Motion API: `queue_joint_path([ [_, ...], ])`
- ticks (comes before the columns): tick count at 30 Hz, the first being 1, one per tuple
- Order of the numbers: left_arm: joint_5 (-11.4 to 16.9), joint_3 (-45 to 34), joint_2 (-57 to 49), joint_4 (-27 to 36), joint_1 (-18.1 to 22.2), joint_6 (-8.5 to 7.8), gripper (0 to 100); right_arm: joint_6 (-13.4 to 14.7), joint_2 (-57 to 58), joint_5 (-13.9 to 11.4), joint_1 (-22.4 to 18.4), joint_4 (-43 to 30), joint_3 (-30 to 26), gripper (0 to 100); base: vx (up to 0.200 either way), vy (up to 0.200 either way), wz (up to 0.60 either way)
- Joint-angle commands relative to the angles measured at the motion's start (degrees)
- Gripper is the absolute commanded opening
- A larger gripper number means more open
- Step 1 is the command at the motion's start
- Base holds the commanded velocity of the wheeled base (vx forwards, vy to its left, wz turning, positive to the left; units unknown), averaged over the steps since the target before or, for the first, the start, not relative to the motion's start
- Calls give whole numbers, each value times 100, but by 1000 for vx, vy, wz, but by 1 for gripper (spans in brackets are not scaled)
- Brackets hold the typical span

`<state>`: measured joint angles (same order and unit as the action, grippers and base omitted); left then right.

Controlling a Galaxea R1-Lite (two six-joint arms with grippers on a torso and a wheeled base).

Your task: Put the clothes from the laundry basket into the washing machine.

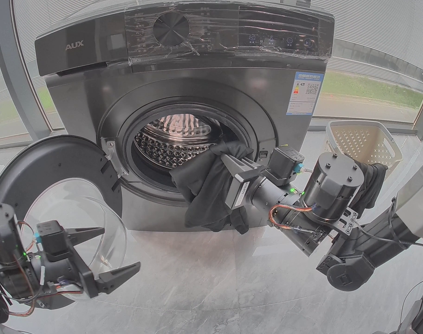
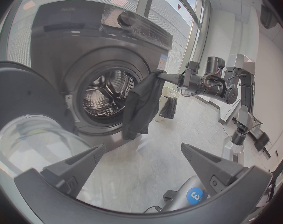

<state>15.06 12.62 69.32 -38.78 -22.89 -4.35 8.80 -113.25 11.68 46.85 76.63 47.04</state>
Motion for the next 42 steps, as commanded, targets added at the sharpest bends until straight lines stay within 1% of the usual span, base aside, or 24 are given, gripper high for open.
queue_joint_path([
  [1,-73,329,1954,-974,-602,57,100,8,-171,-16,-9,36,130,0,0,0,0],
  [4,-64,408,2323,-1317,-681,57,100,8,-162,-16,-9,36,121,0,0,0,0],
  [8,-11,566,2692,-1440,-734,40,100,8,-162,-25,17,45,77,0,0,0,0],
  [10,-11,672,2824,-1492,-752,128,100,8,-153,-25,26,45,77,0,0,0,0],
  [11,-11,681,2833,-1501,-760,136,100,8,-153,-25,26,45,77,0,0,0,0],
  [12,-11,751,2886,-1571,-813,251,100,8,-153,-25,35,45,77,0,0,0,0],
  [13,-11,769,2895,-1598,-840,277,100,8,-153,-25,35,45,77,0,0,0,0],
  [14,-11,830,2912,-1659,-901,453,100,8,-162,-16,44,45,77,0,0,0,0],
  [15,-3,892,2921,-1659,-954,593,100,8,-162,-16,52,45,77,0,0,0,0],
  [17,6,997,2991,-1659,-1050,822,100,8,-162,-16,61,54,77,0,0,0,0],
  [22,6,1120,3325,-1738,-1059,857,100,16,-162,19,88,71,7,0,0,0,0],
  [28,-3,1252,3738,-2187,-1007,927,100,8,-162,27,96,133,-11,0,0,0,0],
  [31,-82,1287,4002,-2433,-971,919,100,8,-162,36,96,142,-46,0,0,0,0],
  [35,-82,1349,4274,-2749,-840,910,100,8,-145,36,114,133,-90,0,0,0,0],
  [42,-73,1595,4565,-2872,-840,919,100,8,-136,36,123,142,-90,0,0,0,0],
])
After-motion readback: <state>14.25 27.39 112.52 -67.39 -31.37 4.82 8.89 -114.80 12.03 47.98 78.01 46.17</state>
